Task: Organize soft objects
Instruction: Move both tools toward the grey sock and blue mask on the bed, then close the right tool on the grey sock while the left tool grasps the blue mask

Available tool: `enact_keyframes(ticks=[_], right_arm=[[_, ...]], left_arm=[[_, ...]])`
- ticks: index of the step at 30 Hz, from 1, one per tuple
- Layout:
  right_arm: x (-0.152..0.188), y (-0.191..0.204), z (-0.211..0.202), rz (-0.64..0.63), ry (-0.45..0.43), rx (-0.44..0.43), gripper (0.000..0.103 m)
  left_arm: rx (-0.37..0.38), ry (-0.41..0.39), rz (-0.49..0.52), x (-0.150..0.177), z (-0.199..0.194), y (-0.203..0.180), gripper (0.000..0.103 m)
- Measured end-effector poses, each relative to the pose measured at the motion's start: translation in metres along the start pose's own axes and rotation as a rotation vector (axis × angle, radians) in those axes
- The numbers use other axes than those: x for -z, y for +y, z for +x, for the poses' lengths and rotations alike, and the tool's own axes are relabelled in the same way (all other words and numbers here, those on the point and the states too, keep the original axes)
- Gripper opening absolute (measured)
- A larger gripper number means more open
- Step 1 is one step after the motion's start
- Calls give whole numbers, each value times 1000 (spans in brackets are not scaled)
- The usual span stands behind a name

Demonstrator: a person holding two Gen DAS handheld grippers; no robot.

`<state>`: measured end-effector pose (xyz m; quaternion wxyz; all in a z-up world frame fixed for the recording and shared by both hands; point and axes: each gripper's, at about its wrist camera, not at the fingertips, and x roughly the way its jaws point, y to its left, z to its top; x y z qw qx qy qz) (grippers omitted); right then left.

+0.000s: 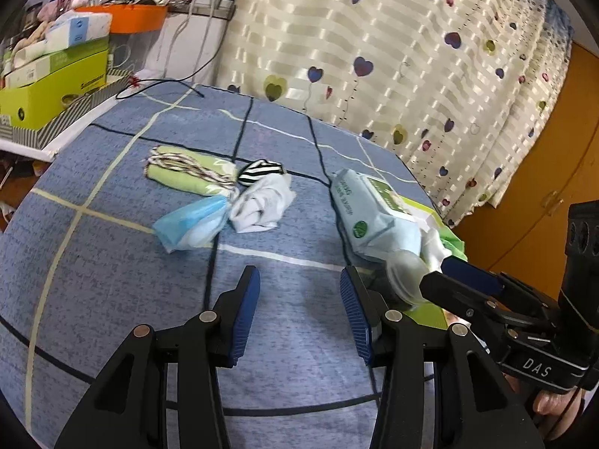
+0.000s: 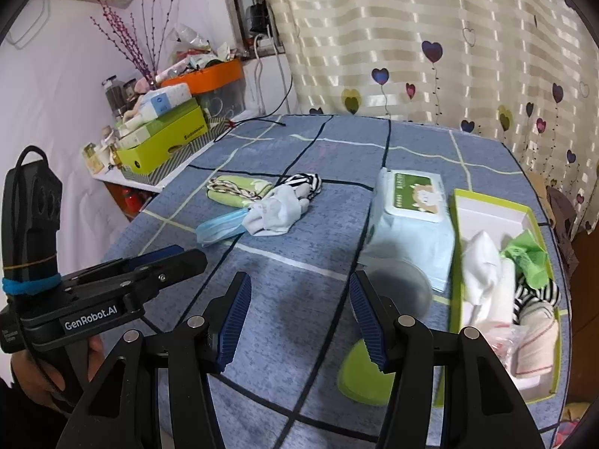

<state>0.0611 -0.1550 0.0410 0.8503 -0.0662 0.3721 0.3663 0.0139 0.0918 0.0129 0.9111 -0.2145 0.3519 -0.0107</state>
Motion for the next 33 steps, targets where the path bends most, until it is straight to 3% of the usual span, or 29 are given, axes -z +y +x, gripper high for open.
enact_keyframes(ticks=[14,26,33], right_arm=[[-26,33,68,-32,81,-55,55],[-56,36,129,44,123,-76,55],[-68,21,166,160,143,-30,56]], left_arm=[[-76,-5,-69,-10,3,59,46],[-106,-4,-86,-22,12,87,46],[-118,-1,-90,-23,17,95,46]])
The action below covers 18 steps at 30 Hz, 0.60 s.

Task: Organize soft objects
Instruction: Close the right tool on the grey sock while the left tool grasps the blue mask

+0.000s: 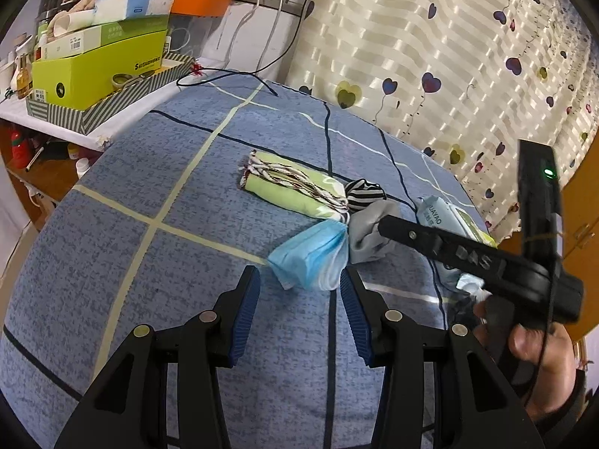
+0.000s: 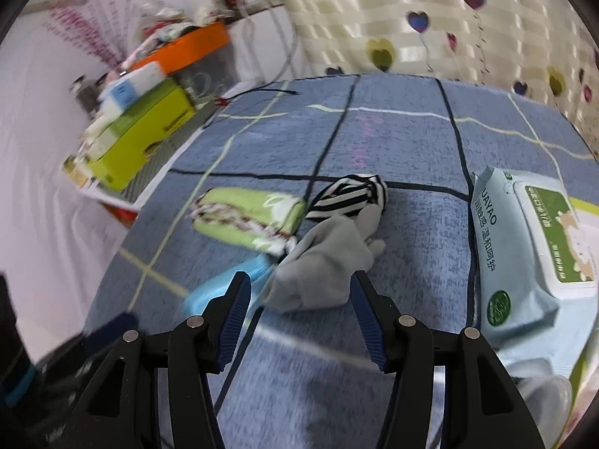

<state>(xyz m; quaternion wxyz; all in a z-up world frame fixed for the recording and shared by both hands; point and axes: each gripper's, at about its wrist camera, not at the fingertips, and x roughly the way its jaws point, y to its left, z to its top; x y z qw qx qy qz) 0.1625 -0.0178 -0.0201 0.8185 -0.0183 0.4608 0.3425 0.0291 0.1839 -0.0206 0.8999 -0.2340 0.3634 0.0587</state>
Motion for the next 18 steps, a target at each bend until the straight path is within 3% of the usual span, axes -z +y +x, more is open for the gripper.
enact_keyframes(ticks=[13,18], right_arm=[[-8,-7,37,79,29,56,56],[-4,-8,33,80,16,49,38]], left_arm=[[-2,4,-8,-7,11,12,46],[9,18,2,-8,14,8,46]])
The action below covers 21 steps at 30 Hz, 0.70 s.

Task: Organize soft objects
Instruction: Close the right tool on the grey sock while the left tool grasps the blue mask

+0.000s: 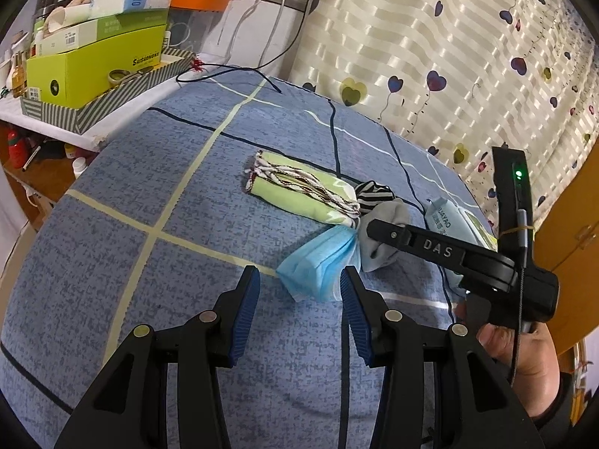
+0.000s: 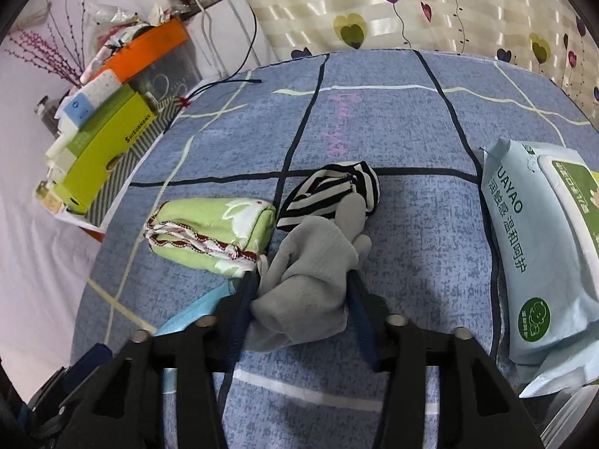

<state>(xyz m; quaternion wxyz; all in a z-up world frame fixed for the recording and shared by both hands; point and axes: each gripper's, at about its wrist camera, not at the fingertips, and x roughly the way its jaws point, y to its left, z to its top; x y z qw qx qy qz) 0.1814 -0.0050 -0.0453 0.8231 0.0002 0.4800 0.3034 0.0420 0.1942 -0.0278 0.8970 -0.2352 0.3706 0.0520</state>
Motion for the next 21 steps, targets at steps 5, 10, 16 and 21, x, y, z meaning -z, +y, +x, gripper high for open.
enact_keyframes(ticks=[5,10,16,21], right_arm=[[5,-8,-17,4,-18,-7,34],[10,-9,-43,-9,-53,-28,34],[14,-5,-63,-30,-82,-53,34],[15,-6,-65,-31,-79,-62,34]], left_arm=[[19,6,24,-2,2,-5,46],[27,26,82,-9,11,-15,46],[-3,63,145,-17,32,-24,46],[-31,76,178,-19,44,-26,46]])
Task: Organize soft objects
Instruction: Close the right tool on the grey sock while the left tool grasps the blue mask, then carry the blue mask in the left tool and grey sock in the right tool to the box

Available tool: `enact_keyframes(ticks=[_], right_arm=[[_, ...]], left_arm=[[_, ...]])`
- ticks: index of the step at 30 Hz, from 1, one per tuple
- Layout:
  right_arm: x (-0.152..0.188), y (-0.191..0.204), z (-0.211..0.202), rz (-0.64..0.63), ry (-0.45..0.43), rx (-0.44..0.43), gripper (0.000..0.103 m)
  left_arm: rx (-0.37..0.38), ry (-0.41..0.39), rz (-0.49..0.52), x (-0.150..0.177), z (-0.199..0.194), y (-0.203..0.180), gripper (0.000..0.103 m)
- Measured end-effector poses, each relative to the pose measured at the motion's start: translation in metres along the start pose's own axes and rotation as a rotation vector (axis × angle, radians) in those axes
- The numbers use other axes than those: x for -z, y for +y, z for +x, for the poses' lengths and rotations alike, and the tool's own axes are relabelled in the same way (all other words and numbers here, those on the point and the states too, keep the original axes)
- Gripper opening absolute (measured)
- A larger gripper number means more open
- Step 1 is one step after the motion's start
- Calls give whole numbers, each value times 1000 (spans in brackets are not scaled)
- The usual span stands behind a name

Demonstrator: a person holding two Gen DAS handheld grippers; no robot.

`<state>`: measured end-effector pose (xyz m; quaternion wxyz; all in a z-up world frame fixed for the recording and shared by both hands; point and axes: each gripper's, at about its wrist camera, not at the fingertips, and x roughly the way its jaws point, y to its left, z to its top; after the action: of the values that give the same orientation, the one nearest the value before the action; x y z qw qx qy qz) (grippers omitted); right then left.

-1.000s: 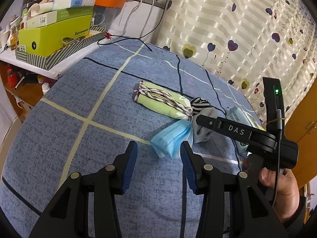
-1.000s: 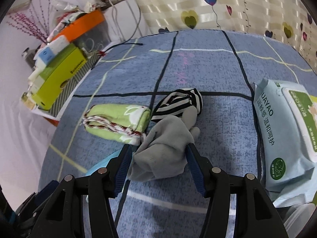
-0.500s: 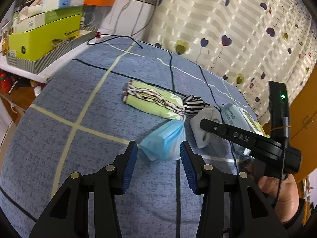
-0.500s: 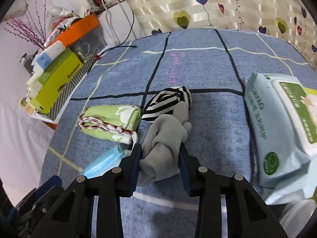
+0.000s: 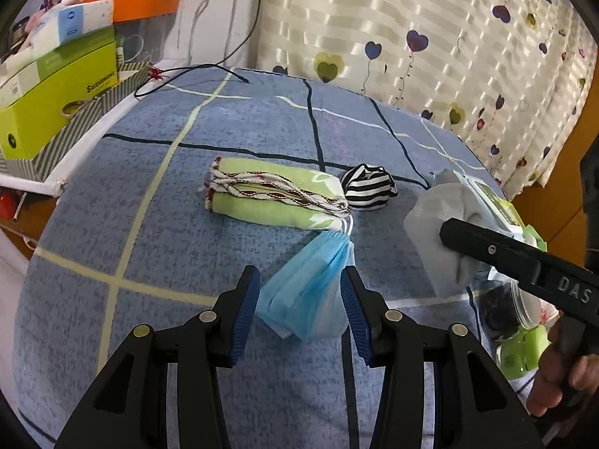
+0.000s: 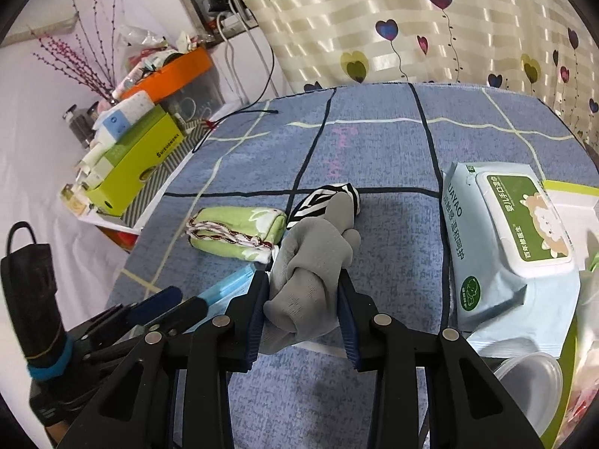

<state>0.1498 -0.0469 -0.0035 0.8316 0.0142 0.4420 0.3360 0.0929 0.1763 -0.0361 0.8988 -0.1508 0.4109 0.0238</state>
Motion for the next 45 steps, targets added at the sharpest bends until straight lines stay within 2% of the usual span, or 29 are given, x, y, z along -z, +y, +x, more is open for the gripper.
enact_keyframes(ticks=[7,15,22,24,25,26,31,45], right_arm=[[1,-3,1,7,8,-6,34],[1,-4,-1,11,8,-24,34],[3,-5,-7,7,-2,-37,34],[3,-5,-10,5,-6,-40,34],[3,-5,-11,4,-9,-42,34],[3,-5,-14,1,-13,-44,34],[5,-6,-25,-9,-30,-45,34],[34,-9,-71,-63,-65,-74,34]], left_arm=[[-7,46,17,0,21,-2,46],[25,81,20,4,30,-7,46],[18,75,49,7,27,-15,46],[8,68,74,10,25,-21,40],[7,74,79,11,25,-23,29],[9,79,77,12,25,-24,29],[15,59,47,15,17,-27,23],[72,6,-20,35,-32,-44,23]])
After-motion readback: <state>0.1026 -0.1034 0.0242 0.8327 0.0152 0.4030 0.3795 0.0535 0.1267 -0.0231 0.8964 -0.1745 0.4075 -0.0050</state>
